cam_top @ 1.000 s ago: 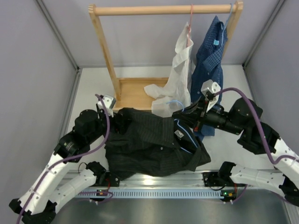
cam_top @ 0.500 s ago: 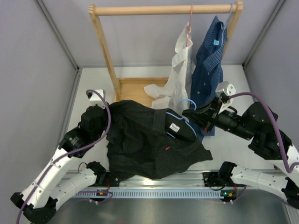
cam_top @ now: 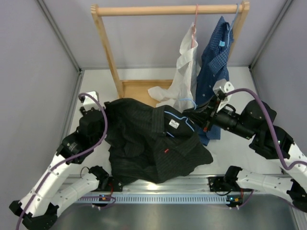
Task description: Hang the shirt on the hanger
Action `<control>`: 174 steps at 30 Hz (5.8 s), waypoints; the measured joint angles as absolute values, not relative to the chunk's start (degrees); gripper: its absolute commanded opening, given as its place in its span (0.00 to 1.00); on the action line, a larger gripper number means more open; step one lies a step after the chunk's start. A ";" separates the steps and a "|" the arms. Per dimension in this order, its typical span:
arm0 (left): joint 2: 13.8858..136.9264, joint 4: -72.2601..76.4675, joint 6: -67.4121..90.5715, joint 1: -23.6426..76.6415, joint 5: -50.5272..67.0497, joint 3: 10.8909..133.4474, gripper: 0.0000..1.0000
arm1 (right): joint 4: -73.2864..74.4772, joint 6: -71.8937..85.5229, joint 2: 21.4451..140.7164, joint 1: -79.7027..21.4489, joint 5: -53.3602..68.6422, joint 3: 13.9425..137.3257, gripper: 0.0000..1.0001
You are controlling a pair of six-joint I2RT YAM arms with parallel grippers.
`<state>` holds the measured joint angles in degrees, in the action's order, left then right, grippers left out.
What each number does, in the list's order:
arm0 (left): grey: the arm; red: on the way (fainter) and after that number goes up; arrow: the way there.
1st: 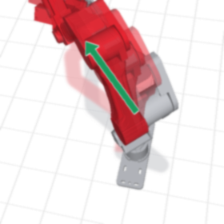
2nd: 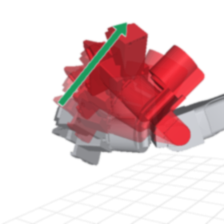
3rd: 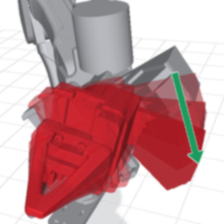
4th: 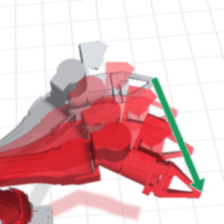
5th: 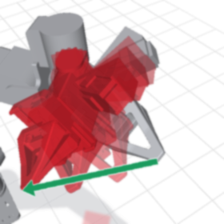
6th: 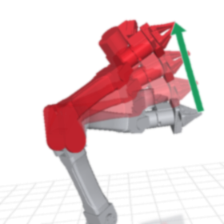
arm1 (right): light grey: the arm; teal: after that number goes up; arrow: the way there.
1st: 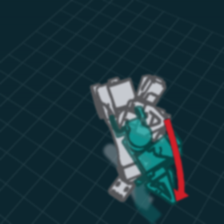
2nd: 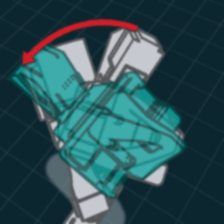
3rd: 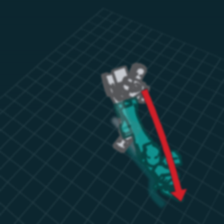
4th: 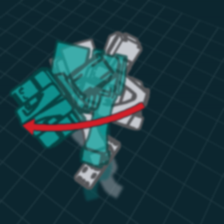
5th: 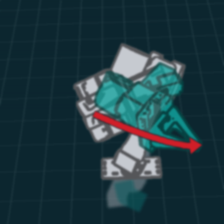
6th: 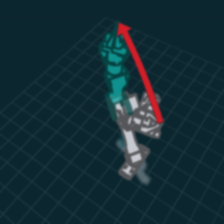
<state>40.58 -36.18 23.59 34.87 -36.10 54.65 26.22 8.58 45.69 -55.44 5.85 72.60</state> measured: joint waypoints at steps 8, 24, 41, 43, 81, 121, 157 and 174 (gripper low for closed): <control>38.04 -39.38 17.93 34.54 -31.75 66.65 0.98 | 26.26 8.60 51.44 -55.42 6.76 77.89 0.00; 59.11 -33.39 -10.07 34.48 43.75 82.94 0.98 | 32.51 5.17 50.89 -55.37 18.48 81.32 0.00; 64.49 -33.87 -10.37 34.54 65.47 79.00 0.32 | 33.80 3.42 51.35 -55.37 22.63 81.25 0.00; 64.53 -33.82 -10.46 34.54 65.80 78.98 0.02 | 33.21 3.55 51.81 -55.37 22.57 81.01 0.00; 58.63 -49.52 -20.73 34.70 66.00 84.36 0.00 | 51.90 -7.53 36.93 -55.11 29.28 65.28 0.71; 29.23 -38.09 7.40 34.63 -18.61 73.30 0.98 | 34.06 7.57 53.08 -55.11 7.25 81.80 0.00; 18.50 -28.45 10.70 29.32 -37.06 43.11 0.98 | 28.45 13.34 88.44 -56.75 -32.93 110.65 0.00; 17.10 -28.42 11.07 29.28 -31.64 41.52 0.98 | 26.41 11.77 101.69 -56.99 -41.04 124.33 0.00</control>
